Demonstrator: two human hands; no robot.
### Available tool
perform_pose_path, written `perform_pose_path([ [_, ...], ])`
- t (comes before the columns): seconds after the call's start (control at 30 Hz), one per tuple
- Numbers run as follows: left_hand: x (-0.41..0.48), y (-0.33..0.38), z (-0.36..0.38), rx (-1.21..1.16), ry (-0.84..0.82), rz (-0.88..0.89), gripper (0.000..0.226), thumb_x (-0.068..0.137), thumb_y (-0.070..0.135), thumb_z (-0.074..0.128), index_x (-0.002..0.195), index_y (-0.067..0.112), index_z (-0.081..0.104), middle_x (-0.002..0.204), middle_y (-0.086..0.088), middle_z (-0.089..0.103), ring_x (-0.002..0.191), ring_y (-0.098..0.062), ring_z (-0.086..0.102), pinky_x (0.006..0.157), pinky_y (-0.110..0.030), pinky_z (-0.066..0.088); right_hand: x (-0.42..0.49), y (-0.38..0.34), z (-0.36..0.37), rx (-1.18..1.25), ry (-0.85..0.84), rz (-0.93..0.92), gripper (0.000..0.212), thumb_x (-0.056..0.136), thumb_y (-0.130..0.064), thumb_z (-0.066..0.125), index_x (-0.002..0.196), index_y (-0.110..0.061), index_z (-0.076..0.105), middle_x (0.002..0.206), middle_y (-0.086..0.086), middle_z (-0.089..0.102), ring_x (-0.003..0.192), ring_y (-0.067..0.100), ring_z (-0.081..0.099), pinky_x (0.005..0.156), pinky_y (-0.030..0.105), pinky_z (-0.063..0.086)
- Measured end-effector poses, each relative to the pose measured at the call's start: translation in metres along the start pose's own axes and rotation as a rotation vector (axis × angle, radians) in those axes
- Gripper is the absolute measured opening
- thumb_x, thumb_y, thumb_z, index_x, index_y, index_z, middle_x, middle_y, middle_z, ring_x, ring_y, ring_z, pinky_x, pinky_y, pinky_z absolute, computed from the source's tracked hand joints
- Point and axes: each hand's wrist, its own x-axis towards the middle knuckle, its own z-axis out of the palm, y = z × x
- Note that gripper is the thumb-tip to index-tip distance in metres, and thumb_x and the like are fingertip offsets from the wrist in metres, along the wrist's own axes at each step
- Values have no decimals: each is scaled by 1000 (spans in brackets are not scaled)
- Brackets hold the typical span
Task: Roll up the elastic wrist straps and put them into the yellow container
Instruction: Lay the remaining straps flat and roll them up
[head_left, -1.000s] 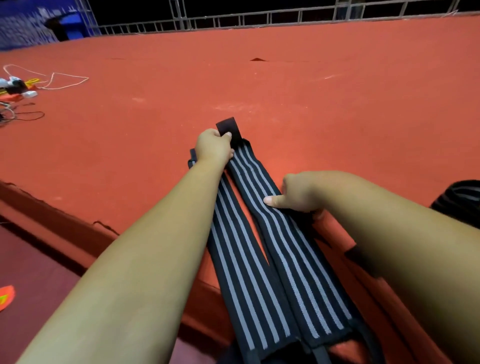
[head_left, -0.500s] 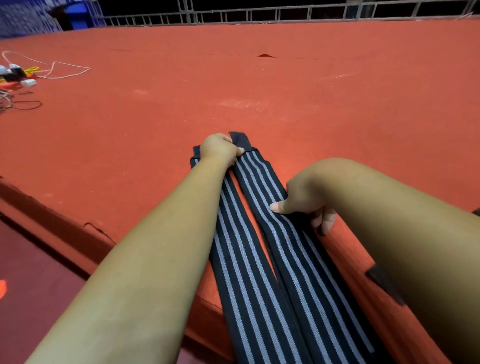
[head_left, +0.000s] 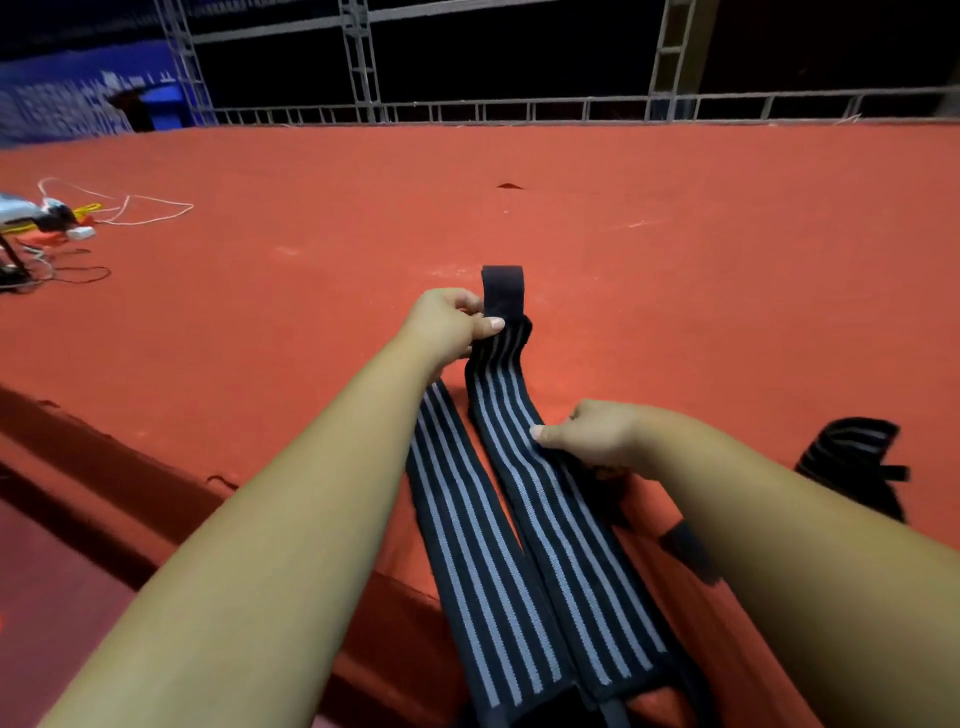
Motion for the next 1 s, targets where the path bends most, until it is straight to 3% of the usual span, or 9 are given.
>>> perform_pose_path([
  [0.07, -29, 27, -4, -80, -20, 67, 19, 92, 2, 83, 108, 1, 73, 105, -9, 75, 105, -26, 77, 90, -39, 65, -21, 3, -3, 156, 128, -51, 61, 104, -62, 59, 109, -1, 66, 88, 12, 67, 78, 28, 64, 73, 36, 52],
  [0.13, -59, 54, -7, -152, -11, 121, 26, 89, 2, 87, 111, 2, 73, 105, -13, 74, 103, -28, 79, 87, -38, 66, -47, -1, -13, 277, 313, -151, 68, 105, -61, 57, 142, -4, 61, 126, 15, 70, 112, 30, 68, 92, 35, 49],
  [0.2, -90, 79, -6, -202, -12, 177, 26, 88, 2, 87, 108, 4, 71, 98, -12, 74, 96, -28, 80, 87, -40, 67, -80, -13, -27, 405, 478, -292, 68, 107, -58, 56, 158, -13, 51, 153, 6, 60, 139, 24, 57, 105, 32, 42],
  [0.37, -153, 136, 1, -366, -33, 257, 22, 88, 1, 87, 101, 4, 70, 95, -17, 77, 85, -29, 81, 77, -37, 65, -152, -36, -58, 524, 553, -508, 40, 111, -52, 50, 132, -28, 73, 121, -11, 77, 117, 11, 70, 95, 30, 55],
  [0.47, -186, 167, 6, -448, -46, 261, 23, 90, 5, 86, 108, -1, 73, 97, -16, 80, 87, -27, 81, 76, -32, 65, -186, -43, -68, 529, 593, -529, 48, 106, -60, 44, 117, -26, 76, 109, -5, 81, 105, 18, 75, 100, 50, 59],
  [0.67, -236, 214, 18, -534, -98, 305, 21, 91, 11, 87, 106, 1, 76, 97, -16, 81, 89, -29, 74, 93, -45, 61, -266, -46, -91, 588, 706, -576, 50, 112, -58, 43, 105, -20, 75, 102, -2, 81, 99, 19, 76, 93, 42, 60],
  [0.77, -257, 233, 22, -584, -151, 324, 17, 90, 5, 84, 105, 1, 76, 96, -16, 81, 88, -27, 76, 90, -39, 64, -293, -44, -104, 593, 826, -606, 45, 109, -55, 51, 106, -17, 75, 100, 1, 81, 97, 23, 78, 94, 54, 61],
  [0.9, -285, 259, 30, -643, -221, 341, 10, 95, 4, 79, 105, 5, 77, 91, -10, 81, 80, -19, 78, 72, -27, 63, -331, -39, -118, 598, 929, -673, 31, 106, -47, 55, 111, -21, 72, 101, 0, 80, 97, 22, 77, 93, 56, 61],
  [1.0, -302, 274, 33, -671, -297, 352, 20, 98, 11, 77, 117, 4, 76, 103, -12, 81, 94, -25, 77, 80, -32, 66, -353, -32, -126, 670, 894, -734, 22, 111, -36, 56, 111, -21, 72, 100, 6, 81, 96, 28, 79, 91, 56, 62],
])
